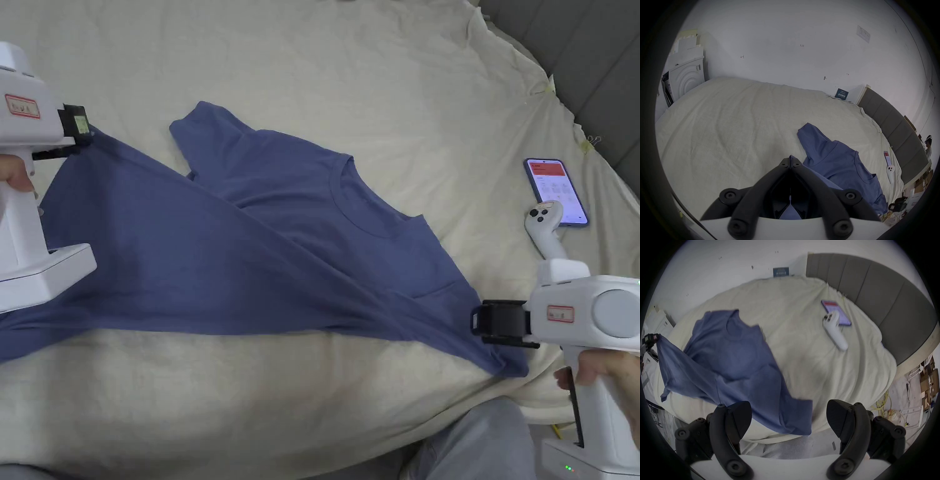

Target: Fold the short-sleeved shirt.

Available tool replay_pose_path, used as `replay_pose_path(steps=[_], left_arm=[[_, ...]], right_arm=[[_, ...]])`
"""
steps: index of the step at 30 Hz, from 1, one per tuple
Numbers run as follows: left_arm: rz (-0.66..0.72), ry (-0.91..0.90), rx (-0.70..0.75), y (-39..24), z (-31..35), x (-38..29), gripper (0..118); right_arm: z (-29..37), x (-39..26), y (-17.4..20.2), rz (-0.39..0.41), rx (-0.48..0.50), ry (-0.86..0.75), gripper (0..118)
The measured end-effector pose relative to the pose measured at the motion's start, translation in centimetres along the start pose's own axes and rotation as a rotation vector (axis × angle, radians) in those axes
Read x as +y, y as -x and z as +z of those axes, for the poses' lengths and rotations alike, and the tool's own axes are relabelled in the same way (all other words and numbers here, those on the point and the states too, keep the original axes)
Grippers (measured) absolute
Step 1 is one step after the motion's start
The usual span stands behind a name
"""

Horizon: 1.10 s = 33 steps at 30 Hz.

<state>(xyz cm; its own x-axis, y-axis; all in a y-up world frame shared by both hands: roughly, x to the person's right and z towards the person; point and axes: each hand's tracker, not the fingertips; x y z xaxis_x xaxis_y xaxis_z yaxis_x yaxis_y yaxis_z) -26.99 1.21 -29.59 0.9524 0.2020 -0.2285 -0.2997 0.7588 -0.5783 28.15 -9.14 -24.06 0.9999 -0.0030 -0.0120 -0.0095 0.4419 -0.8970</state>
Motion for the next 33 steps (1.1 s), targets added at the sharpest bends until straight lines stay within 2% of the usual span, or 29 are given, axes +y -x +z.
replay_pose_path(steps=[6, 7, 8, 9, 10, 13, 14, 15, 19, 28, 33], left_arm=[[-0.011, 0.0, 0.008, -0.7, 1.0, -0.5, 0], [-0.011, 0.0, 0.009, -0.8, 1.1, -0.5, 0], [-0.011, 0.002, 0.01, -0.9, 1.2, -0.6, 0], [-0.012, 0.002, 0.01, -1.0, 1.2, -0.7, 0], [-0.014, 0.004, 0.01, -1.1, 1.2, -0.8, 0], [-0.018, 0.006, 0.013, -1.4, 1.3, -1.1, 0], [-0.019, 0.006, 0.014, -1.4, 1.3, -1.2, 0], [-0.019, 0.005, 0.015, -1.5, 1.4, -1.2, 0], [-0.016, -0.026, 0.016, -1.2, 2.4, -0.8, 0], [0.032, -0.263, 0.041, 0.8, 8.7, 4.0, 0], [0.07, -0.423, 0.06, 2.2, 14.2, 7.9, 0]], right_arm=[[-2.2, -1.3, 2.2, 0.056, 0.026, 0.053, 95], [-2.6, -1.3, 2.5, 0.067, 0.017, 0.057, 86], [-2.8, -1.3, 2.8, 0.072, 0.012, 0.058, 63], [-2.9, -1.3, 2.8, 0.079, 0.005, 0.054, 44], [-3.0, -1.3, 3.0, 0.083, -0.001, 0.05, 35], [-3.0, -0.9, 3.1, 0.089, 0.013, 0.063, 29], [-2.6, -0.8, 3.1, 0.076, 0.022, 0.053, 12], [-2.2, -0.7, 3.2, 0.059, 0.032, 0.039, 8], [0.9, 0.3, 2.8, 0.078, 0.074, -0.019, 7], [13.2, 6.7, 1.3, 0.009, 0.273, -0.333, 7], [20.5, 11.9, 2.4, 0.072, 0.286, -0.53, 7]])
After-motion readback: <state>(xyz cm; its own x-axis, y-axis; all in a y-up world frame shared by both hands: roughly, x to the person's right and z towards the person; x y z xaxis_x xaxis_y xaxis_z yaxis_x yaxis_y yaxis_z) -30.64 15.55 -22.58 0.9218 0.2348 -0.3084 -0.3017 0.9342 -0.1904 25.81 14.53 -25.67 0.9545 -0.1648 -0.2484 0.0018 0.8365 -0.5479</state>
